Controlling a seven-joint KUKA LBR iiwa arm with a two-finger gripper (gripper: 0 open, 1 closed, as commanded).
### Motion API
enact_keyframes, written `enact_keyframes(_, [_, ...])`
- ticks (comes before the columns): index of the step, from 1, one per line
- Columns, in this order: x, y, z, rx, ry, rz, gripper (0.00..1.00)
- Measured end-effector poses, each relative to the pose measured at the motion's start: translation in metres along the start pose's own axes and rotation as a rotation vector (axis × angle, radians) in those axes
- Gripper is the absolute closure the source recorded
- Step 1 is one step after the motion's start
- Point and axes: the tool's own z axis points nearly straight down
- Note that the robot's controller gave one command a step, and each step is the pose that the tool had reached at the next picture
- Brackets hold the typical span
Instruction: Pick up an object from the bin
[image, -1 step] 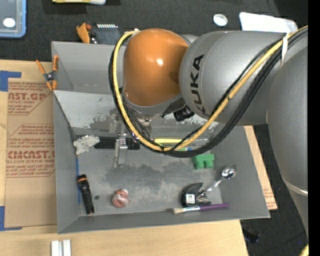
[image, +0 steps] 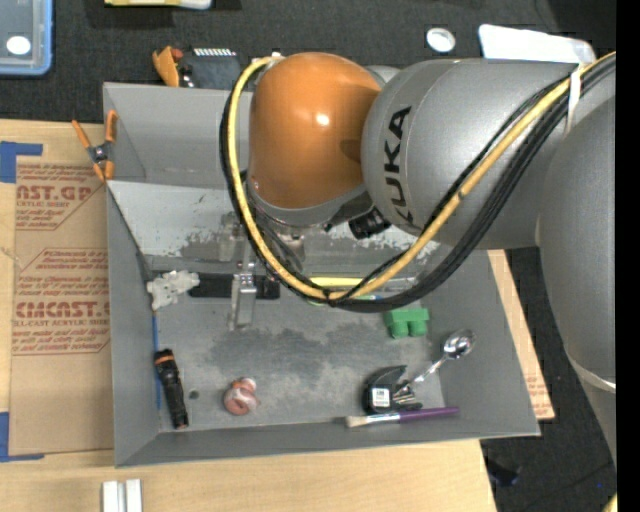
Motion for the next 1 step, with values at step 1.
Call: enact_keyframes(1, [-0.0161, -0.0361, 0.0982, -0.001, -0.004, -0.037, 0.0])
